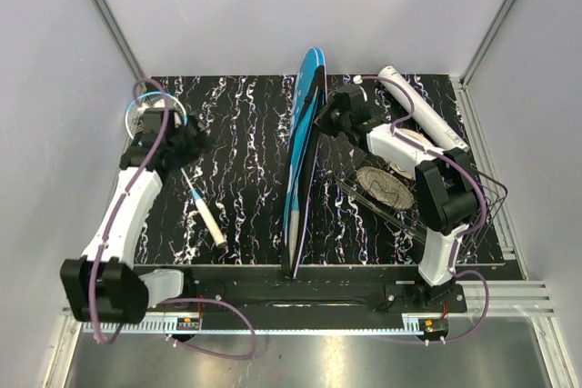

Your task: Pack up the badminton gear

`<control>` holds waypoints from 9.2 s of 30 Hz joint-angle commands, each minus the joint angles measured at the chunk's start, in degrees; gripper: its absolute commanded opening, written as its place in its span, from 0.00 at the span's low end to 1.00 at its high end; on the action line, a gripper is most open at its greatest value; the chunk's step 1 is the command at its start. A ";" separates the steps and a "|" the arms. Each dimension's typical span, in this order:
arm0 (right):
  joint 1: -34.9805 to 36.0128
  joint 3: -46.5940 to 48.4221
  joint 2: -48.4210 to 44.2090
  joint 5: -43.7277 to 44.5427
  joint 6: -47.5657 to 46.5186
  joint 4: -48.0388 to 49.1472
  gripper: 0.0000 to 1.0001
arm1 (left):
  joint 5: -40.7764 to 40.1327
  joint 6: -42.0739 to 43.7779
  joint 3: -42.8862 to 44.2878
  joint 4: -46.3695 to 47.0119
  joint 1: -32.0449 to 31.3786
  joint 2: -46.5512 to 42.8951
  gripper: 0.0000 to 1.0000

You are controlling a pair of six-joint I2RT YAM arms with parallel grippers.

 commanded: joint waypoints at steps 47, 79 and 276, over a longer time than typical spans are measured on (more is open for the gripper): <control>6.93 20.66 5.15 24.11 -19.13 -16.77 0.00 | -15.11 -3.90 6.98 3.03 12.72 35.22 0.00; -1.93 28.57 16.93 5.85 -20.38 -7.64 0.00 | -35.67 27.39 0.12 -2.68 -29.81 5.13 0.00; 0.43 -10.09 -7.94 -12.60 -17.22 23.38 0.00 | 3.77 14.49 47.92 -19.74 -26.39 48.02 0.00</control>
